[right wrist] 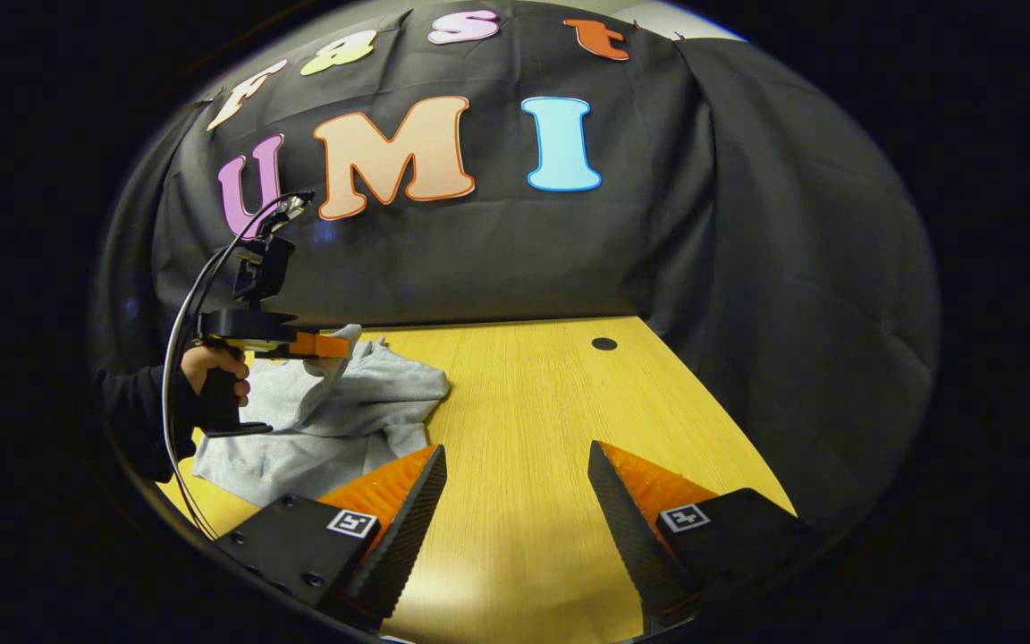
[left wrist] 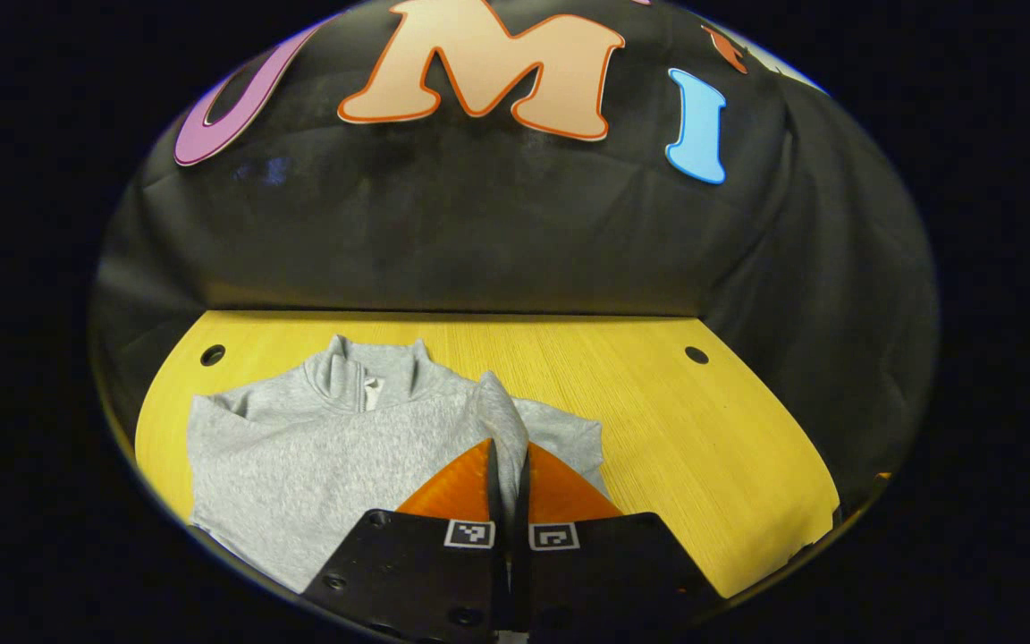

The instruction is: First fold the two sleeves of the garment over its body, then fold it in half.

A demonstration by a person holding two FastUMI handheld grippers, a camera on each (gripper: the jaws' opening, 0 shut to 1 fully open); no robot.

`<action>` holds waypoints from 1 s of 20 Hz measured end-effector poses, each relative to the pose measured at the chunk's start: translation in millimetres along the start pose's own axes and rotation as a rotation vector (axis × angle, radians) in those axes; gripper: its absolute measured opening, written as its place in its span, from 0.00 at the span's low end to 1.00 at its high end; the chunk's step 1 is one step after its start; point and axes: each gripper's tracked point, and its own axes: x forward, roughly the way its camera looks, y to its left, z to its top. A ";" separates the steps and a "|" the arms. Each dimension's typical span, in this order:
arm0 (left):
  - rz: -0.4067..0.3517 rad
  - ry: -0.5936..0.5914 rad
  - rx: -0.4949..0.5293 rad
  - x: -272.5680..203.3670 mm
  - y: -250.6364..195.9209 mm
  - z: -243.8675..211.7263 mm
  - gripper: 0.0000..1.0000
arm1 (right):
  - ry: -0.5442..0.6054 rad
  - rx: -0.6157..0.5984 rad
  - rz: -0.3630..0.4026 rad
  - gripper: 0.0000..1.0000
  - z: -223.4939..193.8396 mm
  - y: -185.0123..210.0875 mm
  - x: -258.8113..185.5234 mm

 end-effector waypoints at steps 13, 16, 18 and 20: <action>0.060 -0.013 0.042 2.6 17.0 -6.7 0.73 | 0.017 0.013 0.049 0.99 -2.7 24.6 12.2; 0.084 -0.060 0.011 -24.0 39.7 -0.3 0.91 | 0.012 0.007 0.078 0.99 1.0 43.4 17.7; 0.116 -0.083 0.016 -45.9 64.5 1.2 0.89 | 0.010 0.005 0.099 0.99 4.1 58.5 22.8; 0.166 -0.114 0.059 -67.3 95.3 2.3 0.88 | 0.015 0.004 0.122 0.99 3.2 74.8 29.1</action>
